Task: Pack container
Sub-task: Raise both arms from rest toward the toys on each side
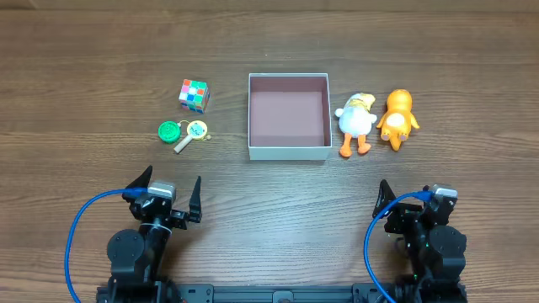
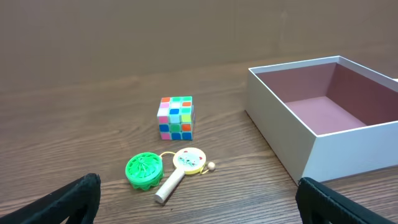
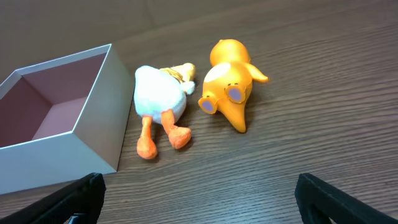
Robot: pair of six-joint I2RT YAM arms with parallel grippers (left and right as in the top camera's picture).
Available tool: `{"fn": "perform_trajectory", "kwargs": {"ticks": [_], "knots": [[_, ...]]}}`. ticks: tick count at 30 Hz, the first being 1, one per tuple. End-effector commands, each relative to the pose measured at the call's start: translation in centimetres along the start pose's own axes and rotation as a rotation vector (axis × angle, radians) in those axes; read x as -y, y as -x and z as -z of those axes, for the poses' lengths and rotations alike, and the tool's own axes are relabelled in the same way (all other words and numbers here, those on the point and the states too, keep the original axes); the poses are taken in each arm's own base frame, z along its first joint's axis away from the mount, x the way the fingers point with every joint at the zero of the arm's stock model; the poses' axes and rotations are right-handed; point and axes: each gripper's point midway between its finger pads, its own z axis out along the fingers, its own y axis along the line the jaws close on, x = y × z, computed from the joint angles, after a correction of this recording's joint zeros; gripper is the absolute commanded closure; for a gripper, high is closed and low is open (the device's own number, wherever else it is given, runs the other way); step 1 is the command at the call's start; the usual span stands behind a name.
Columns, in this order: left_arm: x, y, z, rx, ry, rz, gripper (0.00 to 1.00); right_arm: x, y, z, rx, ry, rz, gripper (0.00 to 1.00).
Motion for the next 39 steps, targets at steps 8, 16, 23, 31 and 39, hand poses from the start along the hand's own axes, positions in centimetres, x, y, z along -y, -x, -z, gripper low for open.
{"fn": "perform_trajectory", "kwargs": {"ticks": [8,16,23,31,39], "knots": [[0.1,0.2,0.0,0.012,-0.01,-0.017,0.0,0.2,-0.3,-0.1,0.001,-0.008,0.009,0.0],[0.1,0.2,0.0,0.012,-0.01,-0.017,0.0,0.2,-0.3,-0.1,0.001,-0.008,0.009,0.0],[0.1,0.2,0.0,0.012,-0.01,-0.017,0.0,0.2,-0.3,-0.1,0.001,-0.008,0.009,0.0],[0.7,0.2,0.1,0.013,-0.045,0.021,0.0,-1.5,-0.2,-0.1,-0.004,0.087,-0.018,0.0],[3.2,1.8,0.7,0.006,-0.197,0.456,0.0,-3.9,3.7,1.7,0.09,0.2,0.0,0.0]]}}
